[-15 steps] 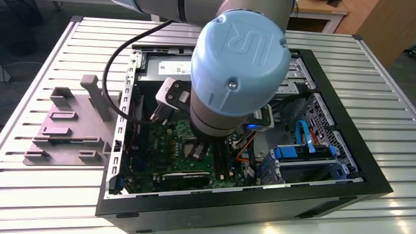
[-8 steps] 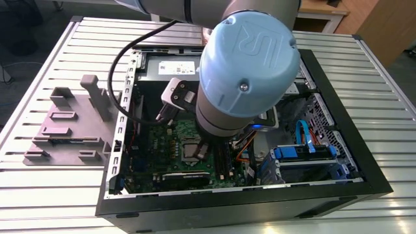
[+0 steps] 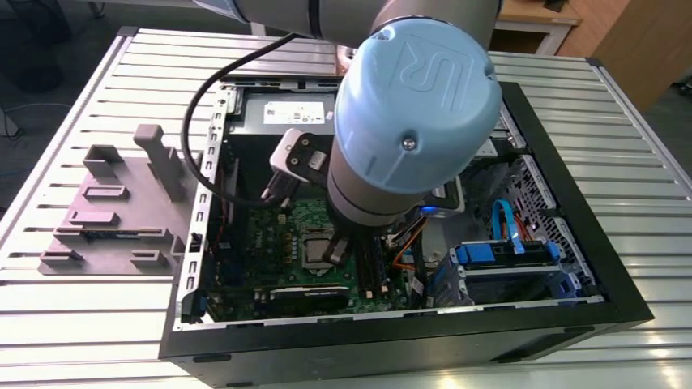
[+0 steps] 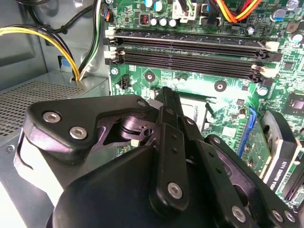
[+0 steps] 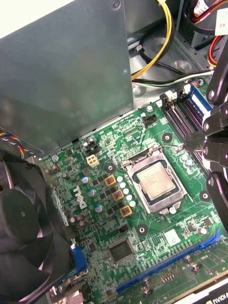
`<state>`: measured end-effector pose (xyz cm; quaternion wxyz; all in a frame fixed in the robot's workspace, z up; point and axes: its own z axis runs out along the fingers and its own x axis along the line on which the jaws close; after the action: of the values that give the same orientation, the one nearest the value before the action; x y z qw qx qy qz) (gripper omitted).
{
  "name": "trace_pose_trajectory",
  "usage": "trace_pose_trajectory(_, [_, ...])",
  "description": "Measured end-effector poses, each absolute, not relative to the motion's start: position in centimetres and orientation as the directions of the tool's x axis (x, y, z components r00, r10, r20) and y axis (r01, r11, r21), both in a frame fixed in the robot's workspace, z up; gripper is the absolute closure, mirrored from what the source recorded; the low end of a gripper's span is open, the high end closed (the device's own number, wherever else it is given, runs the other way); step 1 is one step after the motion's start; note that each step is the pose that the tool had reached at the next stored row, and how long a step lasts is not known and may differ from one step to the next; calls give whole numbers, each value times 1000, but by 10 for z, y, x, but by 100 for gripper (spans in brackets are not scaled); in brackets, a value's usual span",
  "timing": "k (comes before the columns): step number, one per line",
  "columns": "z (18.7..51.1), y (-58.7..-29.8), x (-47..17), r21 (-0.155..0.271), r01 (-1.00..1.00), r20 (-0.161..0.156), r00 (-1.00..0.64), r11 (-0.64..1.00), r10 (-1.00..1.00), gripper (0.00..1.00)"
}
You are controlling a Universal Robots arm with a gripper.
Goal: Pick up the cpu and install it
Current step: 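Close the cpu cover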
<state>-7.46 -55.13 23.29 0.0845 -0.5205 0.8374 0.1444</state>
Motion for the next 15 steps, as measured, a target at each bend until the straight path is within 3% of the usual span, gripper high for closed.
trace_pose_trajectory(15, [232,-529,-75,154,-896,-292,-444,417,-847,89])
